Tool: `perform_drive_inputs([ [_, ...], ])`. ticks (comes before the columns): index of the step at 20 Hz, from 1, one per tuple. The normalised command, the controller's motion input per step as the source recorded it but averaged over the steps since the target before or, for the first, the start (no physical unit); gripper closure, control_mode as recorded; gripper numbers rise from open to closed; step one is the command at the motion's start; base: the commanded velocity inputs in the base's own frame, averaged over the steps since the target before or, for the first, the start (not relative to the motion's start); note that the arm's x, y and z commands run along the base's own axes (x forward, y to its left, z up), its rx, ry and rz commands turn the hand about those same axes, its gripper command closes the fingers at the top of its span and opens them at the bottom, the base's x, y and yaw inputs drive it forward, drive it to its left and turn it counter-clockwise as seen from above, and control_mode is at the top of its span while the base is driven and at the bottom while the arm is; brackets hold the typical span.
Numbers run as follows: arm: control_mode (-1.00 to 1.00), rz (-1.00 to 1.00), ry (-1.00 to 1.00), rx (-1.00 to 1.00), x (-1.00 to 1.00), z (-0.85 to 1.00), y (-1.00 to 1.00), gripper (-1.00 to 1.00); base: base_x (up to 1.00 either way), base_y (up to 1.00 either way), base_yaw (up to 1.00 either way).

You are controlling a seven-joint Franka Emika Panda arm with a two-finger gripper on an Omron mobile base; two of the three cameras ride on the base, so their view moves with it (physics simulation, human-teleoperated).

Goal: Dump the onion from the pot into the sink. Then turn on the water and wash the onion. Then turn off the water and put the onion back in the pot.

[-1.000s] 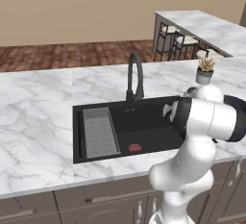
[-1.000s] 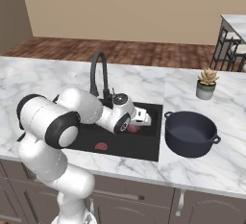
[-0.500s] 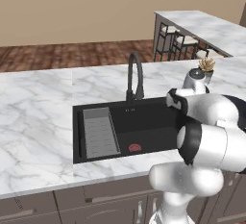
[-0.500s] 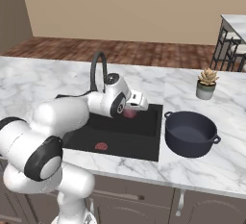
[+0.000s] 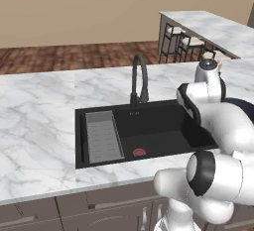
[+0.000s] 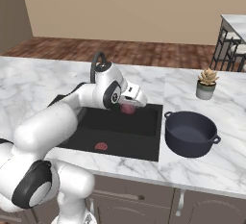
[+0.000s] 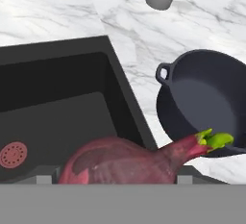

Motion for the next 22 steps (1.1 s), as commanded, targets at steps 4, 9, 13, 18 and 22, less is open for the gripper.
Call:
perform_drive_inputs([
  [4, -1.00, -0.14, 0.00, 0.01, -0.21, 0.13, -0.31, 1.00, 0.00, 0.00, 0.00],
  [9, -1.00, -0.04, 0.03, 0.09, -0.01, 0.03, -0.56, 1.00, 0.00, 0.00, 0.00],
  [13, -1.00, 0.00, 0.06, 0.13, 0.00, 0.00, -0.67, 1.00, 0.00, 0.00, 0.00],
  [18, -1.00, 0.00, 0.02, 0.13, 0.00, 0.08, -0.64, 1.00, 0.00, 0.00, 0.00],
  [22, -1.00, -0.02, 0.01, 0.10, 0.00, 0.00, -0.56, 1.00, 0.00, 0.00, 0.00],
])
